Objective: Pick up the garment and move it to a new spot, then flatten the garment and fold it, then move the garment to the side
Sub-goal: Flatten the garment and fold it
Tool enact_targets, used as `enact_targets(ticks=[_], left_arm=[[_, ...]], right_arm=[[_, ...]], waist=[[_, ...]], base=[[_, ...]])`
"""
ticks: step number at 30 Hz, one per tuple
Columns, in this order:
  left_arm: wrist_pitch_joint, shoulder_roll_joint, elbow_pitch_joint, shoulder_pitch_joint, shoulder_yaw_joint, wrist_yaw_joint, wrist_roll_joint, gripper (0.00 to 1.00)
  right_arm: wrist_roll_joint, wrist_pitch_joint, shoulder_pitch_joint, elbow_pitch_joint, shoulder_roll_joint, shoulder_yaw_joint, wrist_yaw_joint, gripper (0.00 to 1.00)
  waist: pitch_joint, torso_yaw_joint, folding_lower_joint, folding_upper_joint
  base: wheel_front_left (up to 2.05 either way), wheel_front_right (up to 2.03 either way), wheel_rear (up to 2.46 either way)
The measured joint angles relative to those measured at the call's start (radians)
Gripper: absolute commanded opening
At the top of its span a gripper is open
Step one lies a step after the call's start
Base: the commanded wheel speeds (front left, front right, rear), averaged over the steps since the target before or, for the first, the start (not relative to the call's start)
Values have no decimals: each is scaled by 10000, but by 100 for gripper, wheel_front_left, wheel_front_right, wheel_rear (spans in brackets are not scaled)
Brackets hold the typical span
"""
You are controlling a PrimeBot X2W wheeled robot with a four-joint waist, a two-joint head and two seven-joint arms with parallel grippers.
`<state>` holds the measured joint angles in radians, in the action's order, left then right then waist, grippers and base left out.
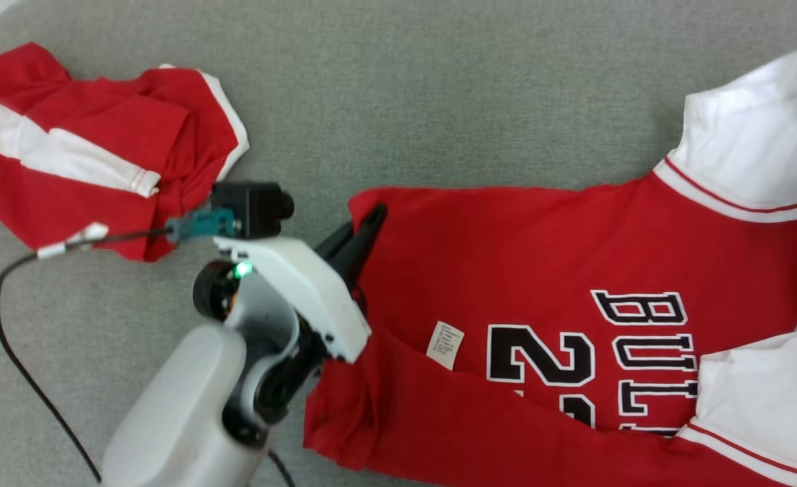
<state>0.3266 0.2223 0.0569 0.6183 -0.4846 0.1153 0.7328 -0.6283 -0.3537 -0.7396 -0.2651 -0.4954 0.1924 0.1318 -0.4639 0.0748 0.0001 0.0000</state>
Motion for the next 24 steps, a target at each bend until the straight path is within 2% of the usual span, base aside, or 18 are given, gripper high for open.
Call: enact_targets(ticks=[6,12,18,22,23,24], left_arm=[[-184,437,-1628,-1828,257,399,368,0],[-249,941,-2986,-3741,543,928,581,0],[-366,1049,-3496,-5263,698,1310,1037,0],[-556,1058,-3206,-5655,725,1394,1030,0],[-566,1047,-3122,-5668,681,1384,1030,0],[-614,1016,-3035,-5668,648,1363,1024,21]], right_arm=[[-830,606,2445,1603,-290,-732,0,0],[-1158,825,5075,2941,-44,-1626,0,0],[-1166,880,6669,3382,732,-1724,0,0],[-999,1106,6910,3172,849,-1356,0,0],[-959,1202,6912,3035,853,-1267,0,3],[-918,1292,6910,2890,851,-1197,0,31]], waist=[[457,-314,-1,0],[997,-635,-2,0],[1383,-985,-2,0],[1558,-1153,-2,0],[1585,-1181,-2,0],[1606,-1200,-2,0]], base=[[0,0,0],[0,0,0],[0,0,0],[0,0,0],[0,0,0],[0,0,0]])
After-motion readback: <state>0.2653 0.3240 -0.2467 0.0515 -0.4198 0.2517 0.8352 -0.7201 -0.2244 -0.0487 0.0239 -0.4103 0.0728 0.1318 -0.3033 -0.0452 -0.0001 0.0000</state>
